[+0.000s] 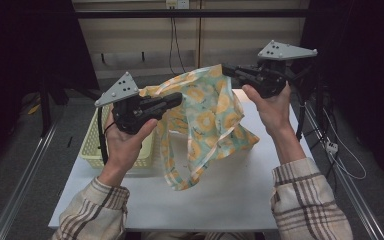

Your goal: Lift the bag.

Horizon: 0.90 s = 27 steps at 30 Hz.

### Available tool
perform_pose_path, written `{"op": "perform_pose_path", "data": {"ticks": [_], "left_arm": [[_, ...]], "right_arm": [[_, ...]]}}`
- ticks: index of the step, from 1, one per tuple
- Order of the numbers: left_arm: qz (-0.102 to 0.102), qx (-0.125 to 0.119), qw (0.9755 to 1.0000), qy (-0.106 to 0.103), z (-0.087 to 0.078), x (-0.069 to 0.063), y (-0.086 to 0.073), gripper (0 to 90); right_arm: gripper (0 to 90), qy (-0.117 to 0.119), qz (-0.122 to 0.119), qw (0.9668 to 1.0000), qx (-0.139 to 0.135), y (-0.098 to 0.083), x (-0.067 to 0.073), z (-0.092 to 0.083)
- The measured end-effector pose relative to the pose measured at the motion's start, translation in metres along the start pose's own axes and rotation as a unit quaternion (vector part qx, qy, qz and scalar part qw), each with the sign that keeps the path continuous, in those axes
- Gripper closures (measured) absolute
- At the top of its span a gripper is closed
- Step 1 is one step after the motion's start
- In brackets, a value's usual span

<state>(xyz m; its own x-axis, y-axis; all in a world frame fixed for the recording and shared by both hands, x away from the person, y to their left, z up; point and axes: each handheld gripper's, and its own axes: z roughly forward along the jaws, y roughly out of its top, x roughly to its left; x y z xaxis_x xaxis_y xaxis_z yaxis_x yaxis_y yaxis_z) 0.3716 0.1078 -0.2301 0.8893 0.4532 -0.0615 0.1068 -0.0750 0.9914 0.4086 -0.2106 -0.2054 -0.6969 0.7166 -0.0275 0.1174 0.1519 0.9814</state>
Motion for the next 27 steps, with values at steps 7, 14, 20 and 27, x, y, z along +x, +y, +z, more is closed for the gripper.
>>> {"op": "perform_pose_path", "data": {"ticks": [7, 14, 20, 27], "left_arm": [[0.006, -0.017, 0.9998, -0.009, -0.005, -0.005, 0.009, 90.0], [0.004, 0.034, 0.9993, 0.014, 0.012, 0.005, -0.017, 90.0], [0.004, 0.069, 0.9973, 0.027, 0.022, 0.013, -0.035, 90.0], [0.0, 0.077, 0.9969, 0.013, 0.02, 0.007, -0.048, 90.0]], "right_arm": [[90.0, -0.014, -0.001, 0.9998, -0.014, 0.017, -0.009, -0.003], [90.0, -0.028, 0.012, 0.9993, 0.021, -0.014, -0.02, 0.014], [90.0, -0.038, 0.042, 0.9977, 0.037, -0.04, -0.037, 0.02], [90.0, -0.054, 0.046, 0.9959, 0.057, -0.053, -0.048, 0.023]]}}
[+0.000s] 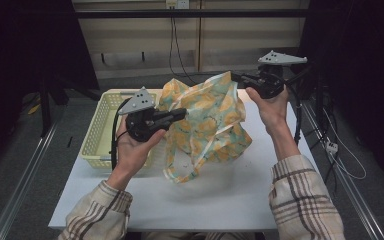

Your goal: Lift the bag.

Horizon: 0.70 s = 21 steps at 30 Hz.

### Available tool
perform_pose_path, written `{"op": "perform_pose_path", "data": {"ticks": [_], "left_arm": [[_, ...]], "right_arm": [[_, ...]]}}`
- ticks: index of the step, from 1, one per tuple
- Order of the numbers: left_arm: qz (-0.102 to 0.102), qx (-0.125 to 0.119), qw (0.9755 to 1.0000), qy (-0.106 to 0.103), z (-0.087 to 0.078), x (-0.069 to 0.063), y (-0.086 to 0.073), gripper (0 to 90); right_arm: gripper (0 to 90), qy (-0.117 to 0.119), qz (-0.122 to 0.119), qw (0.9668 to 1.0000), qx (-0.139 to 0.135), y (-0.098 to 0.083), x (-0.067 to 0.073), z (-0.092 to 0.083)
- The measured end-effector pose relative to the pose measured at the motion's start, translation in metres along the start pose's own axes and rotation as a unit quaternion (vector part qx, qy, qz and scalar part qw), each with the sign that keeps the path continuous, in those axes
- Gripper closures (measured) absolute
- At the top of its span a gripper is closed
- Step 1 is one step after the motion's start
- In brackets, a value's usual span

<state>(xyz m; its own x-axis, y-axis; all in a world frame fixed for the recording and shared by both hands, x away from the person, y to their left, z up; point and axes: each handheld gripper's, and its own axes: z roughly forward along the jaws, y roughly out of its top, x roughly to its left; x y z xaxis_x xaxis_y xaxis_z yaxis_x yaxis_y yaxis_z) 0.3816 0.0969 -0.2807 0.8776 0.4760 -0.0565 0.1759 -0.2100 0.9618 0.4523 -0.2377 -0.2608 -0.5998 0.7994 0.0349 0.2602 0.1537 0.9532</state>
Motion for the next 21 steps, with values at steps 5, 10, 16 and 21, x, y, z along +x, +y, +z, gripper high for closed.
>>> {"op": "perform_pose_path", "data": {"ticks": [5, 10, 16, 21], "left_arm": [[0.007, 0.019, 0.9997, 0.015, 0.004, 0.002, -0.013, 90.0], [-0.008, 0.036, 0.9991, 0.019, 0.016, 0.009, -0.026, 89.4], [0.004, 0.048, 0.9982, 0.037, 0.025, 0.007, -0.027, 77.9], [-0.007, 0.047, 0.9976, 0.051, 0.029, 0.011, -0.029, 55.9]], "right_arm": [[90.0, -0.003, 0.005, 0.9999, 0.012, -0.007, -0.007, 0.006], [90.0, -0.001, 0.008, 0.9997, 0.021, -0.017, -0.005, 0.019], [90.0, -0.001, 0.008, 0.9995, 0.03, -0.02, -0.003, 0.03], [88.8, -0.006, 0.008, 0.9993, 0.037, -0.021, -0.003, 0.031]]}}
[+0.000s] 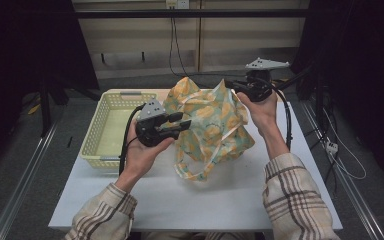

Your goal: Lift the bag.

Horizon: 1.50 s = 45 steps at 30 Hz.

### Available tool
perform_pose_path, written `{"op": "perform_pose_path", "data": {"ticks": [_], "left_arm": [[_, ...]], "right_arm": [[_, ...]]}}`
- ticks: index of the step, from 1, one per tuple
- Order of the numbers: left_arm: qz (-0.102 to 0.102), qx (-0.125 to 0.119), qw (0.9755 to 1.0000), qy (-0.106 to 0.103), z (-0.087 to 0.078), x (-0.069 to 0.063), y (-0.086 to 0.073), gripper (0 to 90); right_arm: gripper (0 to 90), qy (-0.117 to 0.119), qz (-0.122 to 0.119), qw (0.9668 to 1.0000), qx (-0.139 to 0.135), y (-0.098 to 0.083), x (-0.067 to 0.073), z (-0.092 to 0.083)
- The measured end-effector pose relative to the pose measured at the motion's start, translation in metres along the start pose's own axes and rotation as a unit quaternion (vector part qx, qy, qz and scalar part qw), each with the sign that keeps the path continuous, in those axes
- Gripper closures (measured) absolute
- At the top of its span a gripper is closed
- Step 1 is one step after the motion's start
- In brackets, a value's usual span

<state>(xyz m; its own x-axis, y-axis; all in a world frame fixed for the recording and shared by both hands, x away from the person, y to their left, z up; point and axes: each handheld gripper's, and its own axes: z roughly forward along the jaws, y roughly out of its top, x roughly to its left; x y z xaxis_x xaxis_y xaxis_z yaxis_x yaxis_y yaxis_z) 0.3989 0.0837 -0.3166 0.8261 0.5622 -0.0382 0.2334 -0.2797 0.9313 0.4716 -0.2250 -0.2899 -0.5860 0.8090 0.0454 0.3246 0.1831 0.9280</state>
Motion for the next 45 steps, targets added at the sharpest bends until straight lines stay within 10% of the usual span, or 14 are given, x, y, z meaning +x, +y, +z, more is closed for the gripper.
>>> {"op": "perform_pose_path", "data": {"ticks": [2, 20, 45], "left_arm": [[0.001, -0.003, 1.0, 0.004, 0.0, 0.0, 0.0, 46.0], [0.01, 0.004, 0.9985, 0.053, 0.001, 0.006, -0.002, 7.5], [-0.008, 0.026, 0.9971, 0.071, -0.03, 0.017, -0.028, 4.8]], "right_arm": [[72.8, -0.004, 0.002, 1.0, 0.003, 0.0, 0.0, -0.001], [34.4, -0.02, 0.017, 0.9996, 0.012, -0.018, -0.007, -0.023], [16.9, -0.02, 0.011, 0.9992, 0.033, -0.059, 0.015, -0.055]]}}
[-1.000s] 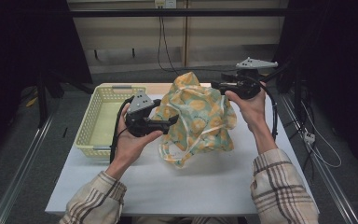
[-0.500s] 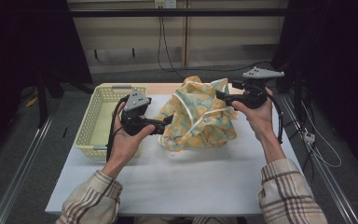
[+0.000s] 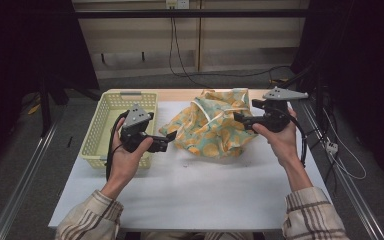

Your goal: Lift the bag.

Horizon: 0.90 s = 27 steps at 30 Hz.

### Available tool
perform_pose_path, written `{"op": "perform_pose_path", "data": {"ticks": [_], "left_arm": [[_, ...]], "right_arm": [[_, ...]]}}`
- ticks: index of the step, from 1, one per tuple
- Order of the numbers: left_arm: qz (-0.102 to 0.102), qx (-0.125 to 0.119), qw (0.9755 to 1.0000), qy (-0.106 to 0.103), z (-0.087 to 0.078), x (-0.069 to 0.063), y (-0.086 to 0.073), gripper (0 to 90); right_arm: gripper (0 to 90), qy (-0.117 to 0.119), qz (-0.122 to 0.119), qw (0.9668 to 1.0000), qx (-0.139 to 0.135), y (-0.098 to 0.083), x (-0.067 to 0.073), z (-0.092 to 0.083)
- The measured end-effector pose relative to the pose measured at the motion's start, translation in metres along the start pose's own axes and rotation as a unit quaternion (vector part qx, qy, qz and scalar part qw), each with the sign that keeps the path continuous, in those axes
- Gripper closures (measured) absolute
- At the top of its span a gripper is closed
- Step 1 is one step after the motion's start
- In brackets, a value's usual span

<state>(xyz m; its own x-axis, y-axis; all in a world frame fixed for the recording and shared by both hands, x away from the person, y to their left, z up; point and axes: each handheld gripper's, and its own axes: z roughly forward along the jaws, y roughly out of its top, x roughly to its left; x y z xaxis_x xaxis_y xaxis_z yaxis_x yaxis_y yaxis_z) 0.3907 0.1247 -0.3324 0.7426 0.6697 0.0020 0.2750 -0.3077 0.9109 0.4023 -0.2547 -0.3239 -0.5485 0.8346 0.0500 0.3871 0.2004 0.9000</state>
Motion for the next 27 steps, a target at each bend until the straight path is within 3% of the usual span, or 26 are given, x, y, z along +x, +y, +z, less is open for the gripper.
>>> {"op": "perform_pose_path", "data": {"ticks": [8, 15, 24, 27], "left_arm": [[-0.012, -0.003, 0.9998, 0.014, -0.025, 0.006, -0.018, 5.1], [-0.006, 0.003, 0.9992, 0.038, -0.04, 0.006, -0.035, 5.1], [-0.015, 0.014, 0.9988, 0.044, -0.055, 0.002, -0.063, 5.2], [-0.02, 0.015, 0.9978, 0.061, -0.061, 0.001, -0.072, 5.2]], "right_arm": [[15.1, -0.01, -0.007, 0.9999, 0.01, -0.019, 0.014, -0.013], [14.4, -0.024, 0.002, 0.9993, 0.029, -0.037, 0.019, -0.024], [13.7, -0.037, 0.015, 0.9988, 0.03, -0.062, 0.027, -0.043], [13.7, -0.043, 0.022, 0.9983, 0.032, -0.072, 0.029, -0.048]]}}
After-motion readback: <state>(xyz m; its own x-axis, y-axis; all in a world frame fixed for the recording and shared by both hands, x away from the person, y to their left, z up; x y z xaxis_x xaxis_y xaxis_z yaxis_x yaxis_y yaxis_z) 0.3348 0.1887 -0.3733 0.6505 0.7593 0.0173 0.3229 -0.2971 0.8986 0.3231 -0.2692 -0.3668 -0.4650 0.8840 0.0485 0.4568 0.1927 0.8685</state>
